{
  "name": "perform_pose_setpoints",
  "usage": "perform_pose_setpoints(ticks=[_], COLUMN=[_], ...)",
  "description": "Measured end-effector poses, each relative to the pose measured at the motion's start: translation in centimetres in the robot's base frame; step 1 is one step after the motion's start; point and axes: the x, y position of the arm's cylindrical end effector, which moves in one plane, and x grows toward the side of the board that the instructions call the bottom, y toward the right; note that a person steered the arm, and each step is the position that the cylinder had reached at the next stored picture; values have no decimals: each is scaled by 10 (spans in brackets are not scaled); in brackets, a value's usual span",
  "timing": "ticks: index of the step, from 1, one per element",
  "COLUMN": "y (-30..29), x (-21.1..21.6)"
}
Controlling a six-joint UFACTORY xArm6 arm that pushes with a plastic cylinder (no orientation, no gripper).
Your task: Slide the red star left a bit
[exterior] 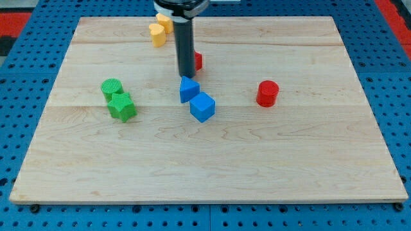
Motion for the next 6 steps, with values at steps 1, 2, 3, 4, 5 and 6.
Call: perform_pose_setpoints(ticks=[1,2,3,4,5,6], y=[50,50,16,-9,2,-4], x=[1,-16,-35,-36,-11,-10])
